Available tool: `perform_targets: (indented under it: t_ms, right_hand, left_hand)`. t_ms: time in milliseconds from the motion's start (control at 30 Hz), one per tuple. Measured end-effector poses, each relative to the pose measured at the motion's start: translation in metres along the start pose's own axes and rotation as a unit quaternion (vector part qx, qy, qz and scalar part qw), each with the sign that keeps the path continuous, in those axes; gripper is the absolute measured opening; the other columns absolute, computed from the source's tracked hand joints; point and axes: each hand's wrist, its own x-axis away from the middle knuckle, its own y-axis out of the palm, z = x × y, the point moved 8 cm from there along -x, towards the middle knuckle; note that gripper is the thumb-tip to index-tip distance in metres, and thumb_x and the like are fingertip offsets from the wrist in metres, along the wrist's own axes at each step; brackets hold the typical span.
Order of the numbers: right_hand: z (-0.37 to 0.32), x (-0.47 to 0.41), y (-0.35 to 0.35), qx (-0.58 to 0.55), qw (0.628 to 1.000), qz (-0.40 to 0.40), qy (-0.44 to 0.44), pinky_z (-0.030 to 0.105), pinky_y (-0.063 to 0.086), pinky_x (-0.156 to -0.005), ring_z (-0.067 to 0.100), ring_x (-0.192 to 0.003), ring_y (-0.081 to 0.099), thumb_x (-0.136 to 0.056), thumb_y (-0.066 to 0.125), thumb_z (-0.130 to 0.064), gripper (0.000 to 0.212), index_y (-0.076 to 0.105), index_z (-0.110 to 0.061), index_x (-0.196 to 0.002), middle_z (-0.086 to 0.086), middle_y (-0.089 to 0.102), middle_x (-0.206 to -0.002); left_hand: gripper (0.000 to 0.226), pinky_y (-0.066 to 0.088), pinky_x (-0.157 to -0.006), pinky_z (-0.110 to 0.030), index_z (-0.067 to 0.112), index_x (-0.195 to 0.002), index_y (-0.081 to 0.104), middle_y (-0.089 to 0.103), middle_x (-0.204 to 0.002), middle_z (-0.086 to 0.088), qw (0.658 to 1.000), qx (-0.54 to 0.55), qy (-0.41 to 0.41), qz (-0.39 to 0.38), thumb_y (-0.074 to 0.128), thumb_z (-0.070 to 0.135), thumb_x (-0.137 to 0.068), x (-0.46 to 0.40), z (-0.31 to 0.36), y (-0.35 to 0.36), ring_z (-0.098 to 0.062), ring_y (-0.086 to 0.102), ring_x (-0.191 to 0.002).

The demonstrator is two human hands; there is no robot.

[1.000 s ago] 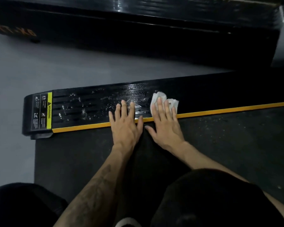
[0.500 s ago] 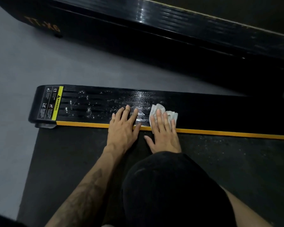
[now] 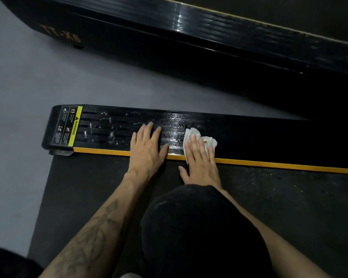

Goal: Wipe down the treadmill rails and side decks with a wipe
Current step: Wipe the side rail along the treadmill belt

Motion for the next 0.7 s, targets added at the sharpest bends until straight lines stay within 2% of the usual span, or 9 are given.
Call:
perform_targets:
  t_ms: [133,233,300,367,467,567,600,700]
  right_hand:
    - [-0.006,0.003,0.005,0.016,0.999,0.010,-0.050,0.051,-0.009,-0.126,0.027,-0.156,-0.023,-0.102,0.033,-0.052,0.084,-0.017,-0.020,-0.162,0.006,-0.028,-0.169]
    - [0.011,0.019,0.000,0.025,0.992,0.059,-0.113,0.050,0.007,-0.128,0.026,-0.160,-0.002,-0.099,0.035,-0.044,0.077,0.006,-0.019,-0.166,0.006,-0.005,-0.173]
    - [0.027,0.021,-0.002,0.029,0.991,0.072,-0.106,0.050,0.011,-0.127,0.025,-0.160,0.005,-0.099,0.038,-0.041,0.074,0.013,-0.019,-0.165,0.005,0.002,-0.173]
    - [0.031,0.013,-0.003,0.014,0.996,0.065,-0.061,0.051,0.009,-0.128,0.025,-0.160,0.003,-0.100,0.039,-0.043,0.077,0.009,-0.018,-0.165,0.006,0.000,-0.173]
    - [0.015,-0.002,-0.005,-0.030,0.999,0.042,0.016,0.050,-0.004,-0.128,0.027,-0.159,-0.009,-0.100,0.027,-0.052,0.079,-0.004,-0.018,-0.164,0.008,-0.010,-0.172]
    - [-0.009,-0.006,-0.002,-0.034,0.999,0.026,0.007,0.050,-0.008,-0.127,0.027,-0.158,-0.017,-0.100,0.020,-0.057,0.080,-0.009,-0.019,-0.164,0.009,-0.017,-0.171]
    - [-0.012,-0.004,0.001,-0.030,0.999,0.024,-0.018,0.050,-0.006,-0.127,0.027,-0.158,-0.016,-0.100,0.020,-0.056,0.080,-0.008,-0.019,-0.164,0.009,-0.016,-0.171]
    - [-0.001,0.008,0.003,-0.023,0.994,0.045,-0.093,0.052,0.015,-0.127,0.026,-0.160,-0.001,-0.100,0.029,-0.051,0.077,0.005,-0.017,-0.165,0.007,-0.002,-0.173]
  left_hand:
    - [0.075,0.007,-0.127,-0.056,0.020,-0.163,0.023,0.006,-0.173,-0.008,0.998,0.019,-0.054,-0.009,0.047,0.057,-0.102,0.000,-0.017,0.000,-0.028,0.001,-0.159]
    - [0.082,0.004,-0.126,-0.060,0.025,-0.165,0.013,-0.006,-0.173,-0.004,0.996,-0.001,-0.067,-0.052,0.040,0.066,-0.100,0.000,-0.029,0.009,-0.028,-0.008,-0.159]
    - [0.085,0.005,-0.126,-0.061,0.027,-0.165,0.008,-0.011,-0.173,-0.003,0.995,-0.020,-0.059,-0.072,0.035,0.071,-0.098,0.000,-0.033,0.014,-0.029,-0.010,-0.158]
    - [0.086,0.006,-0.126,-0.061,0.028,-0.165,0.005,-0.013,-0.172,-0.003,0.995,-0.036,-0.051,-0.081,0.032,0.073,-0.097,-0.001,-0.034,0.015,-0.029,-0.011,-0.158]
    - [0.086,0.009,-0.126,-0.060,0.029,-0.165,0.002,-0.013,-0.172,-0.002,0.994,-0.057,-0.049,-0.085,0.028,0.075,-0.096,-0.001,-0.034,0.014,-0.029,-0.010,-0.158]
    - [0.086,0.010,-0.126,-0.060,0.030,-0.165,0.001,-0.013,-0.172,-0.002,0.993,-0.062,-0.052,-0.090,0.027,0.075,-0.097,-0.001,-0.034,0.014,-0.029,-0.010,-0.158]
    - [0.086,0.010,-0.126,-0.060,0.030,-0.165,0.001,-0.014,-0.172,-0.002,0.992,-0.063,-0.053,-0.093,0.028,0.074,-0.097,-0.001,-0.034,0.014,-0.028,-0.011,-0.158]
    - [0.085,0.011,-0.126,-0.060,0.031,-0.165,0.001,-0.013,-0.172,-0.002,0.992,-0.060,-0.054,-0.093,0.029,0.074,-0.097,-0.001,-0.034,0.013,-0.027,-0.011,-0.158]
